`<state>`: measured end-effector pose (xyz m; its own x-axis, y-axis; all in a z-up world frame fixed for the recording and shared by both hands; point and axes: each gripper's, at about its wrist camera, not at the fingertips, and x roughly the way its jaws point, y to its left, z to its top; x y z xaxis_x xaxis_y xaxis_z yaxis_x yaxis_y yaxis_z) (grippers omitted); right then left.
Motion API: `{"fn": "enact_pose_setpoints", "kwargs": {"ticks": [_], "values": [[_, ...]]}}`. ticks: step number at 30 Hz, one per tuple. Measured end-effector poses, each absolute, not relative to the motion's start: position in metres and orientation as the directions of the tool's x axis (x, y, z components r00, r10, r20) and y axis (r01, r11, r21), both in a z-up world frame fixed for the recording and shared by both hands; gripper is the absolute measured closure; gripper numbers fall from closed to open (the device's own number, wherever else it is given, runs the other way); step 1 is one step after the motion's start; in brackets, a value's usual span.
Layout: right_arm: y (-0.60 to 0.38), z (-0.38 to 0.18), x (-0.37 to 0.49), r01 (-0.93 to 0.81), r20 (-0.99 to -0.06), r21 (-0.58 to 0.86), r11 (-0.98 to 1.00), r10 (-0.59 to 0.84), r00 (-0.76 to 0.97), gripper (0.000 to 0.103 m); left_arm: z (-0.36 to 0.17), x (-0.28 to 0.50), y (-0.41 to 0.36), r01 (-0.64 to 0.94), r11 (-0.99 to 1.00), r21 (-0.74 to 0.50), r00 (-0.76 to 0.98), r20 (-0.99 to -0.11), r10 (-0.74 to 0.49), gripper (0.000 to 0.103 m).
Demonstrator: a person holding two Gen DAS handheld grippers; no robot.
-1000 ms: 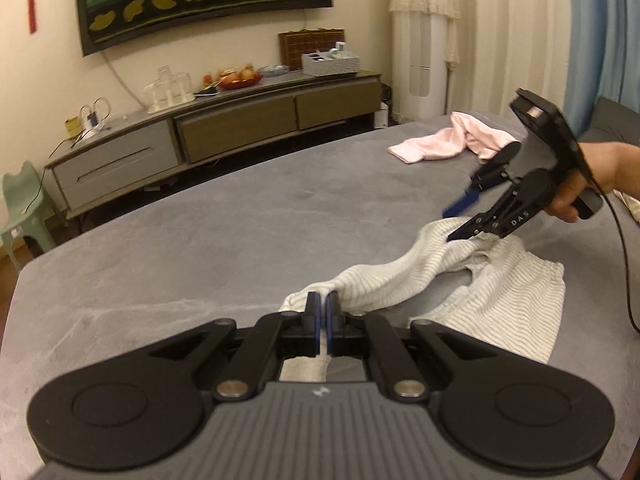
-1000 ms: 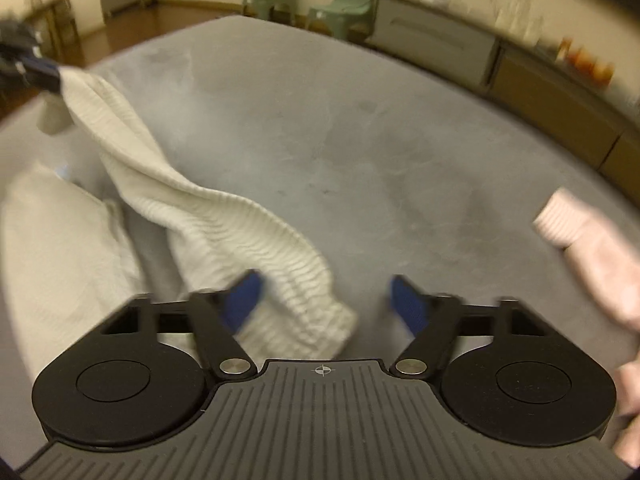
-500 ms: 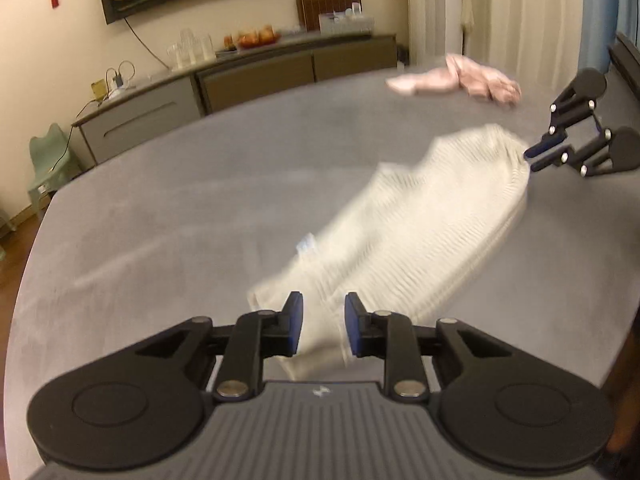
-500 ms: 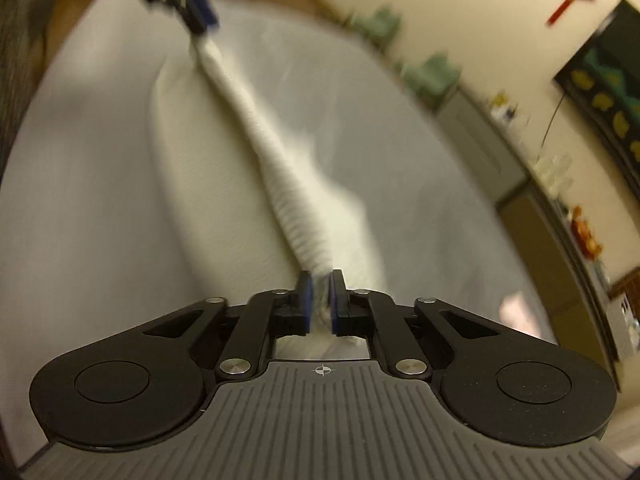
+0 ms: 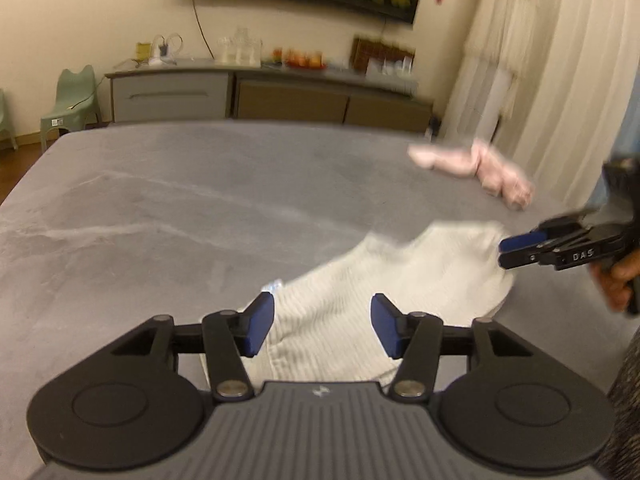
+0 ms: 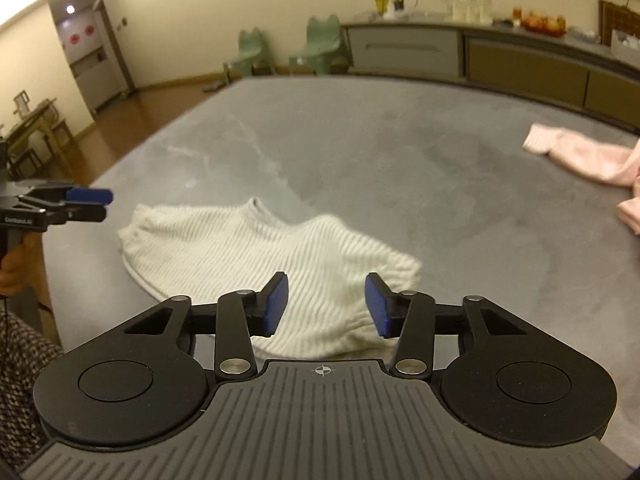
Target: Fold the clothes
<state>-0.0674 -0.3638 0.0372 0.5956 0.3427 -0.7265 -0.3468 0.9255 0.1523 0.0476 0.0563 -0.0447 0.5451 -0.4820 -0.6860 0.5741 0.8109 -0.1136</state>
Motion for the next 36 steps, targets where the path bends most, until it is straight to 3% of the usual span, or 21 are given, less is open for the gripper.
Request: {"fn": "enact_pose_setpoints", "kwargs": {"ticks": [2,3,4,7,10,15,18,20,23,25,27,31,33,35,36], "values": [[-0.358,0.026,-0.062,-0.353,-0.775,0.084,0.932,0.283,0.565,0.065,-0.061,0.049,0.05,0.571,0.819,-0.055,0.529,-0.738,-0.418,0.057],[-0.357,0.024,-0.064,-0.358,-0.786,0.036,0.933,0.247,0.566,0.075,-0.067,0.049,0.048,0.571,0.82,-0.031,0.521,-0.758,-0.392,0.058],[-0.357,0.021,-0.066,-0.362,-0.796,-0.012,0.932,0.21,0.568,0.078,-0.073,0.047,0.047,0.574,0.819,-0.008,0.515,-0.774,-0.369,0.058],[-0.352,0.019,-0.071,-0.375,-0.795,-0.071,0.924,0.174,0.581,0.077,-0.07,0.042,0.049,0.576,0.817,-0.005,0.514,-0.776,-0.367,0.058],[-0.341,0.02,-0.073,-0.389,-0.797,-0.105,0.915,0.156,0.583,0.068,-0.072,0.04,0.048,0.571,0.821,-0.005,0.505,-0.786,-0.356,0.053],[-0.307,0.018,-0.057,-0.443,-0.759,-0.182,0.878,0.161,0.631,0.068,-0.071,0.062,0.057,0.435,0.897,0.08,0.584,-0.783,-0.214,0.053],[-0.295,0.014,-0.041,-0.447,-0.729,-0.14,0.883,0.213,0.65,0.07,-0.069,0.069,0.069,0.381,0.92,0.089,0.597,-0.784,-0.171,0.054],[-0.3,0.021,-0.031,-0.405,-0.757,-0.06,0.912,0.223,0.614,0.069,-0.064,0.062,0.071,0.379,0.921,0.093,0.614,-0.77,-0.175,0.054],[-0.313,0.042,-0.034,-0.337,-0.699,0.021,0.941,0.254,0.668,0.067,-0.054,0.05,0.069,0.417,0.906,0.072,0.64,-0.731,-0.237,0.052],[-0.315,0.047,-0.037,-0.337,-0.668,0.033,0.941,0.272,0.693,0.068,-0.063,0.06,0.067,0.406,0.911,0.066,0.604,-0.768,-0.214,0.053],[-0.31,0.025,-0.028,-0.342,-0.746,-0.001,0.94,0.227,0.626,0.069,-0.069,0.066,0.064,0.397,0.914,0.085,0.6,-0.778,-0.188,0.052],[-0.298,0.011,-0.021,-0.357,-0.757,-0.082,0.931,0.174,0.63,0.07,-0.046,0.062,0.087,0.345,0.937,-0.054,0.62,-0.736,-0.271,0.05],[-0.289,0.014,-0.023,-0.347,-0.721,-0.116,0.931,0.161,0.674,0.068,-0.034,0.064,0.117,0.238,0.952,-0.19,0.647,-0.7,-0.302,0.032],[-0.267,0.019,-0.029,-0.386,-0.678,-0.147,0.911,0.191,0.71,0.064,-0.034,0.07,0.145,0.118,0.941,-0.316,0.635,-0.705,-0.316,0.03],[-0.251,0.02,-0.033,-0.417,-0.66,-0.152,0.896,0.222,0.717,0.057,-0.038,0.074,0.157,0.066,0.922,-0.381,0.622,-0.707,-0.337,0.028]]}}
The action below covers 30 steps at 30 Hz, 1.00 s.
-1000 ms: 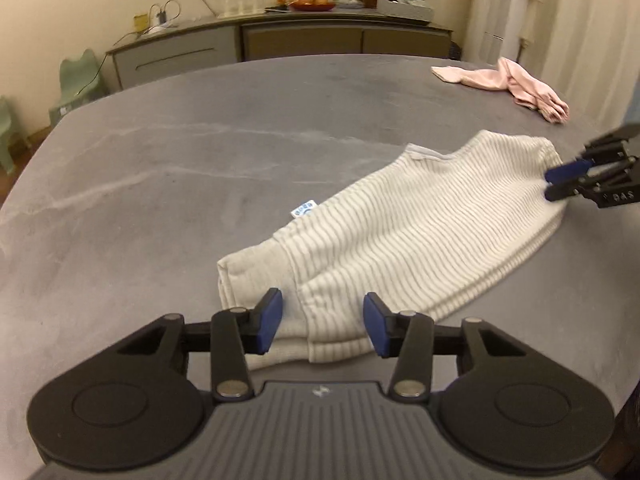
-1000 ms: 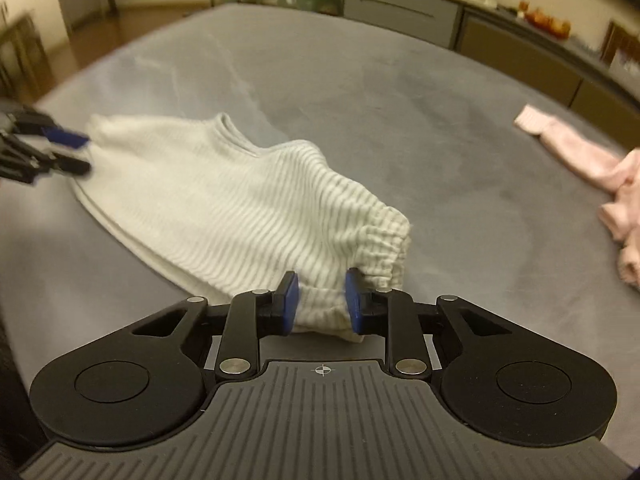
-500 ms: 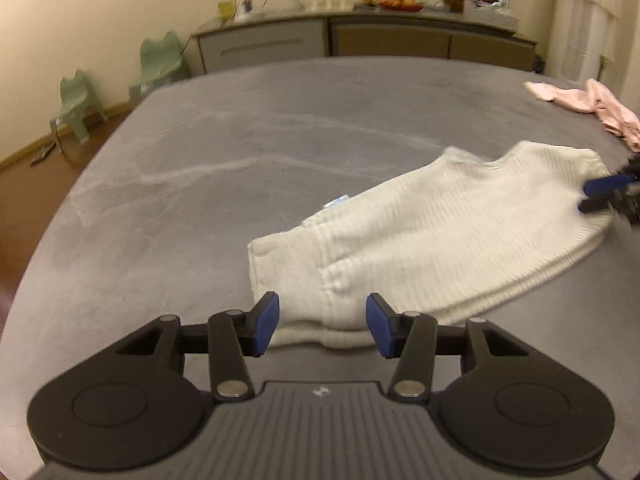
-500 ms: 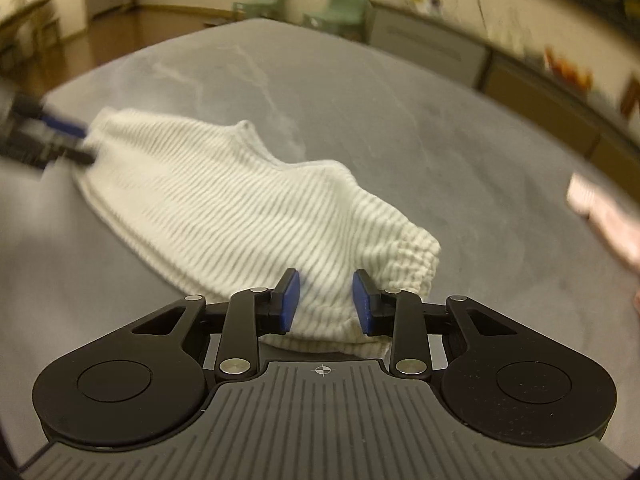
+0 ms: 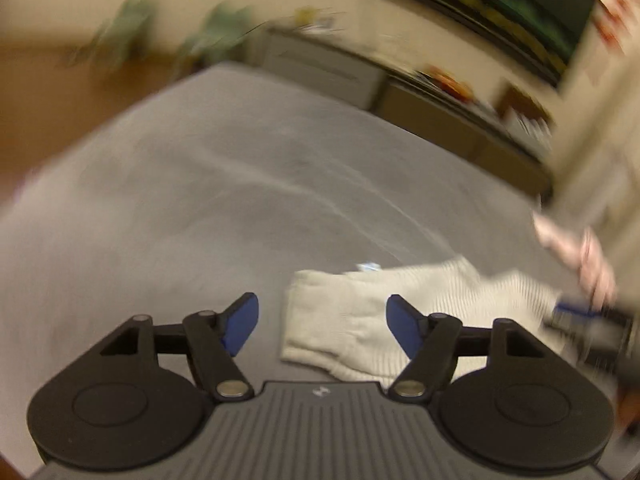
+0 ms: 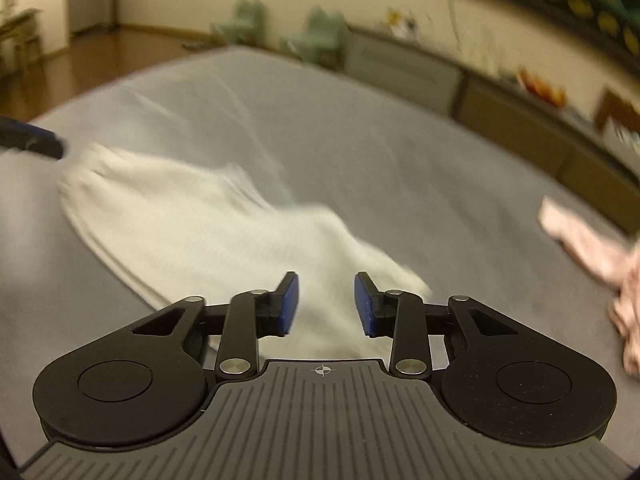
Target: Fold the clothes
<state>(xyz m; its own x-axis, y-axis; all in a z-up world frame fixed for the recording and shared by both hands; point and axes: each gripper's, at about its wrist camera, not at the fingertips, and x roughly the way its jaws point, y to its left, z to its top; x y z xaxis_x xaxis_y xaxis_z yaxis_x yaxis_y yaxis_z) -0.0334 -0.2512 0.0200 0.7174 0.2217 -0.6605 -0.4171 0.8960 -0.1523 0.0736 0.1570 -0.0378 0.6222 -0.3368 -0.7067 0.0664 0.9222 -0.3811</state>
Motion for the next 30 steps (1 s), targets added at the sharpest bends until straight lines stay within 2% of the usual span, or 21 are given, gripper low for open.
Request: {"fn": "enact_pose_setpoints", "kwargs": {"ticks": [2,4,7,10,12,14,15,16,18,21,22,23,24,25,26,28,30], "values": [[-0.216,0.022,-0.043,-0.491,-0.633,-0.169,0.854,0.288,0.719,0.053,-0.046,0.078,0.171,-0.008,0.884,-0.468,0.591,-0.715,-0.373,0.025],[-0.172,0.022,-0.055,-0.584,-0.624,-0.196,0.788,0.359,0.694,0.042,-0.053,0.081,0.176,-0.031,0.855,-0.518,0.571,-0.711,-0.41,0.023],[-0.111,0.008,-0.064,-0.68,-0.645,-0.233,0.695,0.413,0.643,0.029,-0.061,0.084,0.18,-0.048,0.843,-0.536,0.553,-0.717,-0.424,0.019],[-0.065,-0.024,-0.054,-0.723,-0.685,-0.294,0.625,0.39,0.616,0.03,-0.071,0.088,0.185,-0.073,0.817,-0.573,0.532,-0.715,-0.454,0.017],[-0.053,-0.035,-0.044,-0.705,-0.661,-0.309,0.638,0.389,0.642,0.03,-0.076,0.091,0.185,-0.079,0.795,-0.601,0.525,-0.703,-0.479,0.015],[-0.047,-0.04,-0.029,-0.691,-0.671,-0.283,0.665,0.377,0.639,0.061,-0.08,0.093,0.185,-0.084,0.769,-0.634,0.523,-0.685,-0.507,0.012],[-0.047,-0.043,-0.021,-0.678,-0.681,-0.273,0.682,0.361,0.637,0.092,-0.081,0.094,0.184,-0.087,0.754,-0.651,0.521,-0.675,-0.522,0.011],[-0.048,-0.045,-0.017,-0.667,-0.682,-0.276,0.692,0.348,0.643,0.102,-0.083,0.095,0.182,-0.091,0.739,-0.667,0.519,-0.665,-0.536,0.011],[-0.055,-0.043,-0.012,-0.654,-0.674,-0.249,0.714,0.358,0.647,0.102,-0.084,0.098,0.177,-0.086,0.716,-0.693,0.517,-0.645,-0.562,0.008],[-0.065,-0.032,-0.004,-0.655,-0.656,-0.135,0.744,0.429,0.622,0.102,-0.084,0.106,0.162,-0.044,0.692,-0.72,0.523,-0.607,-0.598,0.006],[-0.067,-0.03,-0.002,-0.66,-0.651,-0.105,0.744,0.45,0.611,0.102,-0.085,0.11,0.157,-0.036,0.69,-0.723,0.52,-0.603,-0.605,0.009],[-0.068,-0.028,0.0,-0.665,-0.648,-0.082,0.742,0.468,0.601,0.102,-0.087,0.112,0.153,-0.035,0.699,-0.714,0.519,-0.611,-0.598,0.027],[-0.069,-0.03,0.002,-0.669,-0.649,-0.07,0.74,0.476,0.594,0.102,-0.09,0.114,0.15,-0.034,0.709,-0.705,0.517,-0.619,-0.591,0.073],[-0.068,-0.034,0.004,-0.672,-0.652,-0.065,0.737,0.479,0.588,0.101,-0.092,0.116,0.147,-0.036,0.719,-0.694,0.515,-0.629,-0.582,0.091],[-0.07,-0.037,0.006,-0.674,-0.661,-0.063,0.736,0.475,0.581,0.1,-0.093,0.117,0.148,-0.053,0.73,-0.681,0.512,-0.646,-0.566,0.088],[-0.086,-0.036,0.018,-0.676,-0.699,-0.001,0.737,0.483,0.528,0.081,-0.092,0.114,0.153,-0.076,0.748,-0.659,0.532,-0.661,-0.529,0.088],[-0.112,-0.027,0.033,-0.627,-0.693,0.084,0.774,0.497,0.522,0.074,-0.089,0.112,0.159,-0.086,0.759,-0.645,0.55,-0.666,-0.504,0.088]]}}
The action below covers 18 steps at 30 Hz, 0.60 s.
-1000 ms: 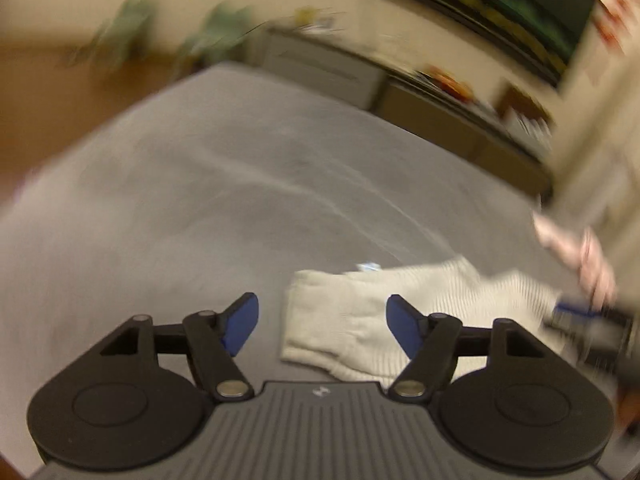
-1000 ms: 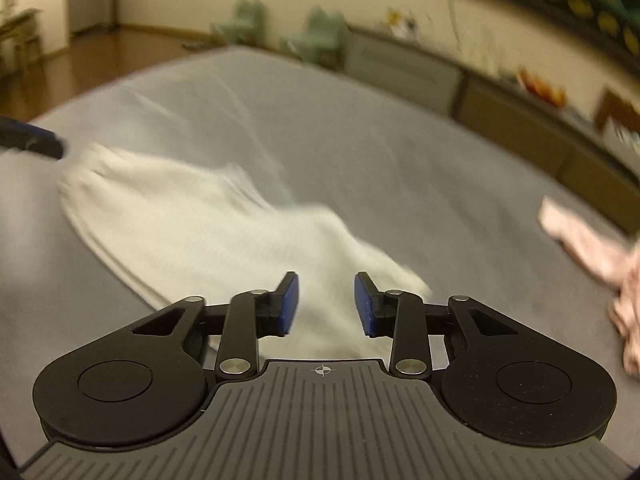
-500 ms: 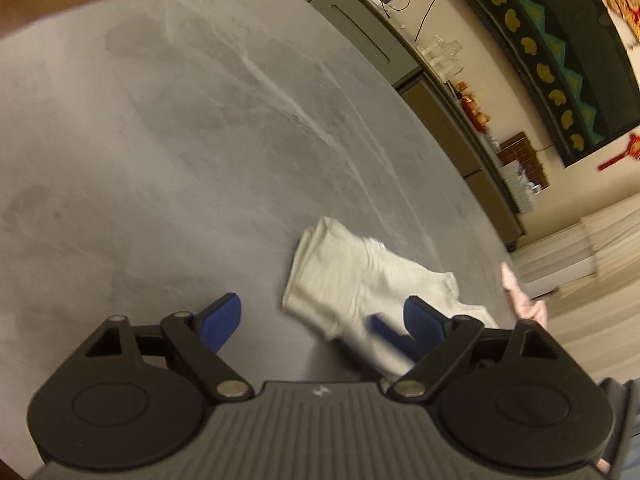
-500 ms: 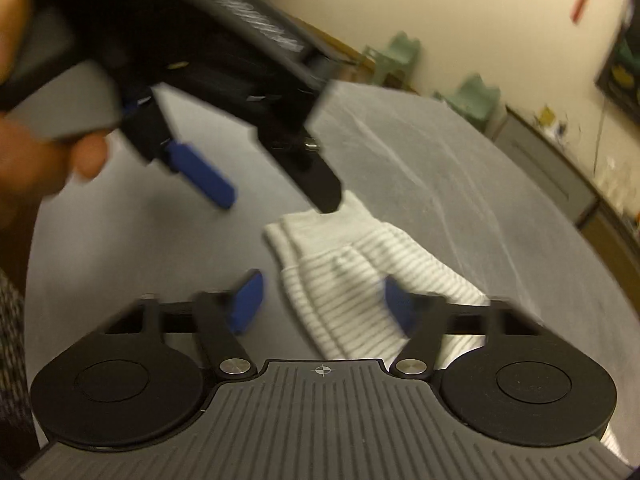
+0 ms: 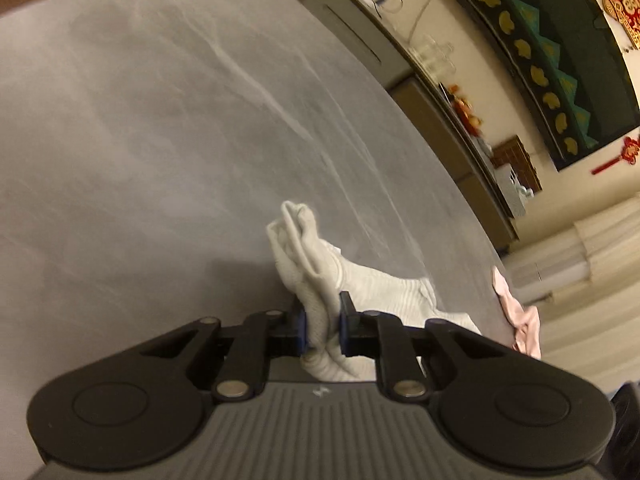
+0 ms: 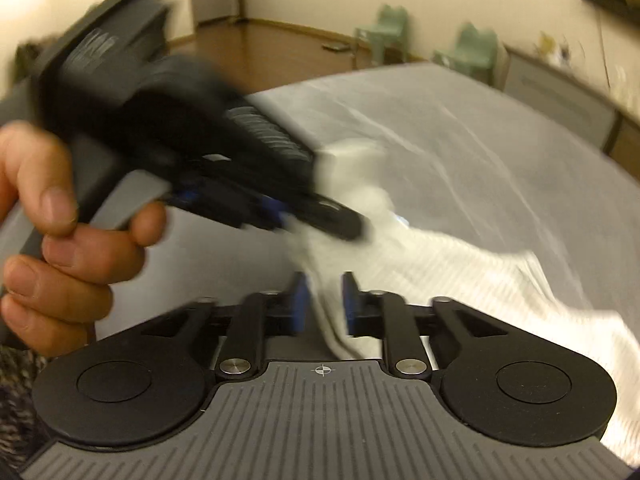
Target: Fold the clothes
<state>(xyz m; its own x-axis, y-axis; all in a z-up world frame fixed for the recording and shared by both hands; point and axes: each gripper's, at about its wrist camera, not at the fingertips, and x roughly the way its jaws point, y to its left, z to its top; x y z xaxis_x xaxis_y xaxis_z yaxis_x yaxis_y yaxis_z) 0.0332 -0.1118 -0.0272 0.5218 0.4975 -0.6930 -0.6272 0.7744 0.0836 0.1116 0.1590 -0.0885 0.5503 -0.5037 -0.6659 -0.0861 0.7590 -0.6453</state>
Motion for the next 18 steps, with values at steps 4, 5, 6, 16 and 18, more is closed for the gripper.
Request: {"fn": "enact_pose_setpoints", "kwargs": {"ticks": [4,5,6,16,18], "values": [[-0.149,-0.028,0.063,-0.487,-0.678,0.157,0.859,0.452,0.579,0.072,-0.082,0.108,0.162,-0.093,0.801,-0.591,0.577,-0.688,-0.441,0.088],[-0.146,-0.041,0.072,-0.465,-0.721,0.118,0.877,0.398,0.568,0.073,-0.077,0.106,0.156,-0.081,0.827,-0.556,0.585,-0.698,-0.412,0.088],[-0.141,-0.052,0.08,-0.461,-0.739,0.087,0.883,0.368,0.564,0.077,-0.073,0.104,0.151,-0.069,0.852,-0.52,0.594,-0.707,-0.383,0.088],[-0.198,-0.087,0.143,-0.112,-0.629,0.55,0.828,0.498,0.597,0.072,-0.039,0.087,0.05,0.288,0.809,-0.512,0.56,-0.596,-0.576,0.078],[-0.204,-0.108,0.157,-0.054,-0.627,0.6,0.798,0.511,0.588,0.072,-0.038,0.091,0.066,0.243,0.785,-0.57,0.581,-0.562,-0.588,0.076]]}}
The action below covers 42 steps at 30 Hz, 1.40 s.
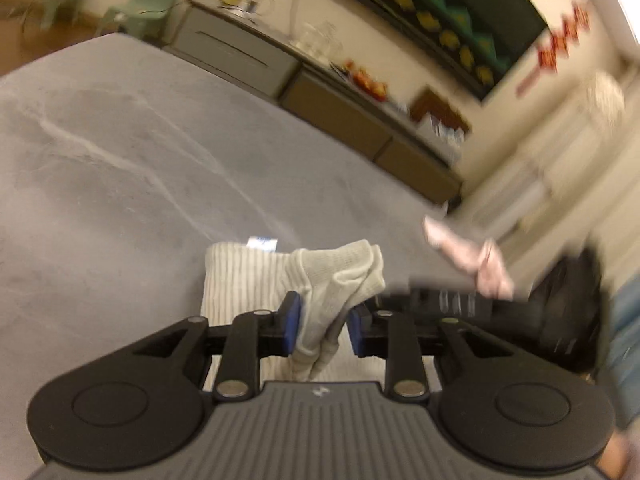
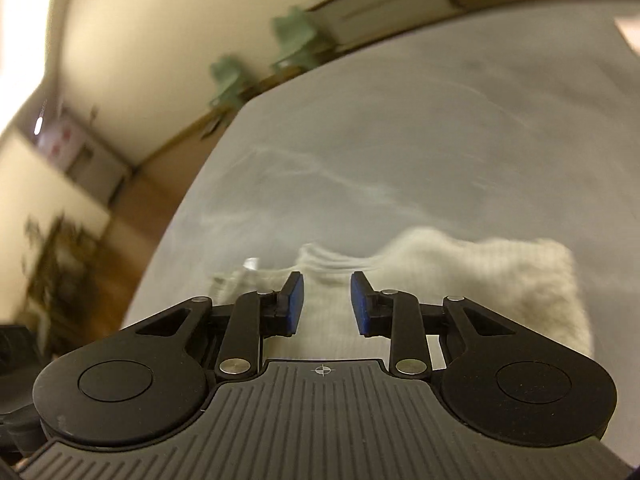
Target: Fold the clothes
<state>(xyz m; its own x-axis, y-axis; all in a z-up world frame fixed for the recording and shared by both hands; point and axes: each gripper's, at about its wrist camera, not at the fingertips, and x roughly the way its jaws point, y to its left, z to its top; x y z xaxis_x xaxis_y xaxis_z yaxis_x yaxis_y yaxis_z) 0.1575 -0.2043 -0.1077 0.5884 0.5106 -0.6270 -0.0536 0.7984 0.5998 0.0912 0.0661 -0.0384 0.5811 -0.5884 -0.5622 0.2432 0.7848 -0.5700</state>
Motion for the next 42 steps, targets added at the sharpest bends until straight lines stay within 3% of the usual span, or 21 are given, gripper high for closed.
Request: {"fn": "enact_pose_setpoints", "kwargs": {"ticks": [3,7,9,12,14,18,21,23,27,30,34,37,41,42], "values": [[-0.205,-0.126,0.171,-0.037,-0.623,0.637,0.77,0.542,0.564,0.07,-0.048,0.096,0.081,0.203,0.743,-0.638,0.563,-0.545,-0.622,0.069],[-0.18,-0.134,0.194,-0.067,-0.592,0.66,0.748,0.573,0.567,0.054,-0.061,0.102,0.082,0.223,0.711,-0.667,0.506,-0.544,-0.669,0.067],[-0.175,-0.141,0.201,-0.065,-0.586,0.672,0.738,0.582,0.564,0.054,-0.062,0.105,0.071,0.266,0.72,-0.641,0.499,-0.547,-0.672,0.049],[-0.173,-0.158,0.209,-0.021,-0.579,0.707,0.707,0.595,0.557,0.052,-0.056,0.107,0.064,0.294,0.749,-0.594,0.54,-0.543,-0.643,0.035],[-0.175,-0.169,0.214,0.021,-0.568,0.738,0.675,0.604,0.559,0.049,-0.055,0.106,0.064,0.299,0.735,-0.608,0.532,-0.534,-0.658,0.032],[-0.173,-0.174,0.216,0.028,-0.58,0.717,0.696,0.574,0.578,0.049,-0.051,0.102,0.074,0.303,0.711,-0.634,0.57,-0.478,-0.669,0.032],[-0.158,-0.158,0.213,-0.076,-0.582,0.638,0.767,0.543,0.605,0.052,-0.048,0.099,0.085,0.291,0.684,-0.669,0.604,-0.426,-0.673,0.034],[-0.145,-0.14,0.21,-0.16,-0.576,0.565,0.809,0.526,0.625,0.066,-0.046,0.1,0.085,0.239,0.728,-0.642,0.642,-0.458,-0.615,0.035],[-0.117,-0.138,0.206,-0.276,-0.634,0.405,0.872,0.485,0.603,0.075,-0.056,0.111,0.087,0.148,0.772,-0.618,0.636,-0.539,-0.553,0.04],[-0.098,-0.163,0.215,-0.318,-0.739,0.266,0.91,0.404,0.539,0.074,-0.068,0.122,0.077,0.167,0.795,-0.584,0.579,-0.595,-0.558,0.04],[-0.086,-0.154,0.196,-0.376,-0.713,0.117,0.919,0.342,0.613,0.075,-0.081,0.129,0.064,0.175,0.851,-0.495,0.556,-0.663,-0.501,0.04],[-0.099,-0.152,0.167,-0.404,-0.722,0.098,0.91,0.344,0.6,0.075,-0.084,0.13,0.064,0.176,0.88,-0.442,0.558,-0.691,-0.459,0.047],[-0.127,-0.144,0.16,-0.364,-0.74,0.164,0.917,0.358,0.569,0.063,-0.076,0.122,0.069,0.15,0.867,-0.474,0.559,-0.683,-0.47,0.046],[-0.145,-0.128,0.154,-0.332,-0.714,0.196,0.923,0.366,0.596,0.055,-0.069,0.12,0.067,0.167,0.868,-0.467,0.576,-0.669,-0.47,0.044]]}}
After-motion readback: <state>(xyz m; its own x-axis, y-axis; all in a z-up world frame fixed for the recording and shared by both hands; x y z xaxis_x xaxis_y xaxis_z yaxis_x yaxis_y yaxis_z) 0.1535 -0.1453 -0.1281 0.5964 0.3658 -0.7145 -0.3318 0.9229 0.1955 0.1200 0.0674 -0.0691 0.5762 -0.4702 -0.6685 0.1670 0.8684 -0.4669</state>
